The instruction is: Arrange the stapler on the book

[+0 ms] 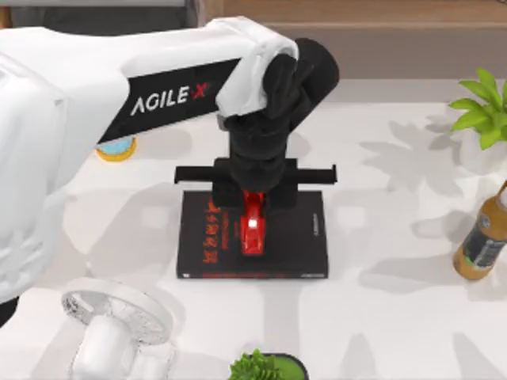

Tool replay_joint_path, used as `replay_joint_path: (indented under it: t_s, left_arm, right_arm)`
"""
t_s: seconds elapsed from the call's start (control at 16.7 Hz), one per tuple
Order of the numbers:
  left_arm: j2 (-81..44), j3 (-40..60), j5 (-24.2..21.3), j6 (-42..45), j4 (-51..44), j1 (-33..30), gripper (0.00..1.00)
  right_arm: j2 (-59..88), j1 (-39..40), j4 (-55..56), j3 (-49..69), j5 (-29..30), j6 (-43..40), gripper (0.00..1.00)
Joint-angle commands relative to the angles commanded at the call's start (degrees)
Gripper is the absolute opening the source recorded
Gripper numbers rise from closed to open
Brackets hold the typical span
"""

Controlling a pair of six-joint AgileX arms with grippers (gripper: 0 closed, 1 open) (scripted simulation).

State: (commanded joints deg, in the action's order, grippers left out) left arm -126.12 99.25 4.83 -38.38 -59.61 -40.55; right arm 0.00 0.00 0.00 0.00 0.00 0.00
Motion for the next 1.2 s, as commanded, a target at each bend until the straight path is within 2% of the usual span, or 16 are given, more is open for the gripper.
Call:
replay_joint_path:
  t_s: [0.06, 0.84, 1.2]
  left_arm:
    - [0.00, 0.00, 0.00, 0.00, 0.00, 0.00, 0.00]
    - [0.00, 0.00, 0.00, 0.00, 0.00, 0.00, 0.98]
    - [0.00, 0.00, 0.00, 0.00, 0.00, 0.00, 1.00]
  right_arm:
    - [0.00, 0.00, 0.00, 0.00, 0.00, 0.00, 1.00]
    - [0.00, 0.00, 0.00, 0.00, 0.00, 0.00, 1.00]
    - [0.00, 0.00, 0.00, 0.00, 0.00, 0.00, 1.00]
